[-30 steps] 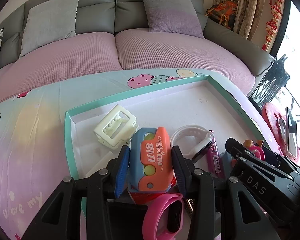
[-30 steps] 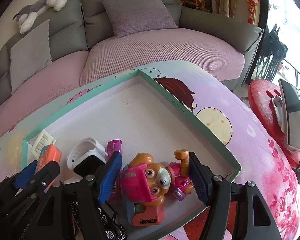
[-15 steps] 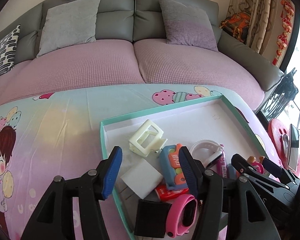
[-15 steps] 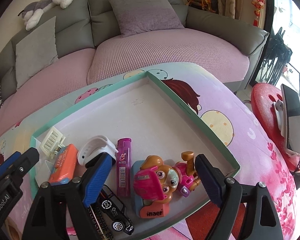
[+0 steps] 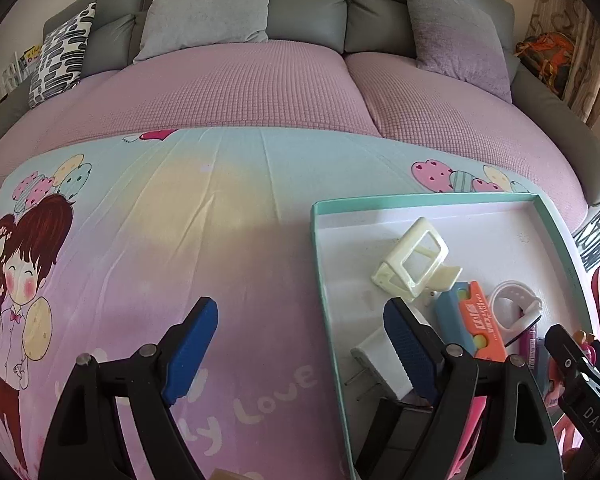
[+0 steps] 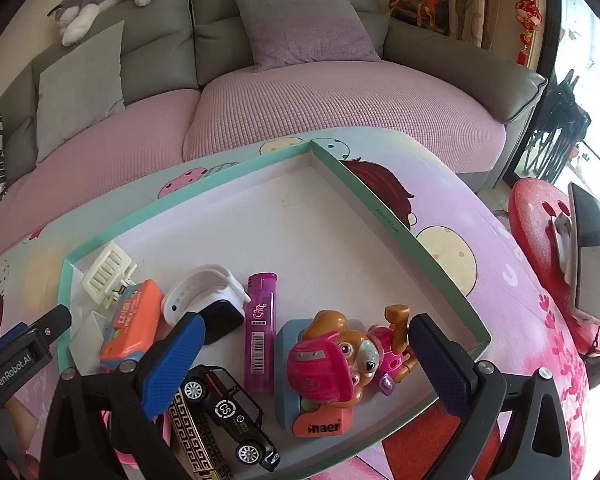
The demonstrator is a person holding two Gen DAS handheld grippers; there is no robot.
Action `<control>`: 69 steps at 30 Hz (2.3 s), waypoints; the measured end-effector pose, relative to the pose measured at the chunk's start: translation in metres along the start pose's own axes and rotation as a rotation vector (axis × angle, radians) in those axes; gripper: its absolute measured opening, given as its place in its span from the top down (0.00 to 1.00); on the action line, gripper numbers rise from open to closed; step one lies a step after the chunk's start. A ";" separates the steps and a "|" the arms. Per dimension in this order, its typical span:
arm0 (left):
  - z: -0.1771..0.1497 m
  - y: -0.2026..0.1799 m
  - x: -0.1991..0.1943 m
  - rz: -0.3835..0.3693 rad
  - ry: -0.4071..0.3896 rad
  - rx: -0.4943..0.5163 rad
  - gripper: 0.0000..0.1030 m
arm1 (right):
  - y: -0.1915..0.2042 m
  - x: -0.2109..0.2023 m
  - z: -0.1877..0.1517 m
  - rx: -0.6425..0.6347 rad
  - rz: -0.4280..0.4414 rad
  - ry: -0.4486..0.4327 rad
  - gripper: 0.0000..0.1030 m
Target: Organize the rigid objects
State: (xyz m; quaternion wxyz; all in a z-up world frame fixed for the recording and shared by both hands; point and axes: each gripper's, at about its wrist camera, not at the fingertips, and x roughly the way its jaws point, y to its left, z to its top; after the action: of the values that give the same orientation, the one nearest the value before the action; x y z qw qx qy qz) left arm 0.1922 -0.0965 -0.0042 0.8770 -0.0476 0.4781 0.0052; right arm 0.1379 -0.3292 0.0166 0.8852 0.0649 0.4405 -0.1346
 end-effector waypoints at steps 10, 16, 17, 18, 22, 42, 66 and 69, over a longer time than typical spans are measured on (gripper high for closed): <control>-0.001 0.009 -0.004 0.014 -0.017 -0.021 0.17 | 0.005 -0.005 0.000 -0.018 -0.010 -0.006 0.00; -0.004 0.009 -0.019 0.011 -0.041 -0.016 0.00 | 0.011 -0.019 -0.008 -0.044 -0.007 -0.015 0.00; -0.005 0.009 -0.023 0.009 -0.046 -0.017 0.00 | 0.013 -0.021 -0.011 -0.051 -0.004 -0.013 0.00; -0.005 0.009 -0.026 0.005 -0.050 -0.018 0.00 | 0.014 -0.023 -0.015 -0.059 0.001 -0.009 0.00; -0.010 0.013 -0.039 0.009 -0.059 -0.020 0.00 | 0.023 -0.028 -0.025 -0.109 0.008 0.003 0.00; -0.061 0.034 -0.088 0.057 -0.045 -0.039 0.00 | 0.025 -0.073 -0.068 -0.149 0.032 0.001 0.00; -0.125 0.057 -0.106 0.142 0.040 -0.024 0.00 | 0.032 -0.091 -0.095 -0.205 0.042 0.020 0.00; -0.128 0.059 -0.101 0.148 0.059 -0.023 0.00 | 0.034 -0.089 -0.096 -0.215 0.041 0.025 0.00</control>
State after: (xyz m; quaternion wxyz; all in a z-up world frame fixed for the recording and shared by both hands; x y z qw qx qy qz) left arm 0.0269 -0.0452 0.0077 0.8591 -0.0224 0.5059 0.0742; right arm 0.0230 -0.2585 0.0292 0.8842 -0.0198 0.4618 -0.0675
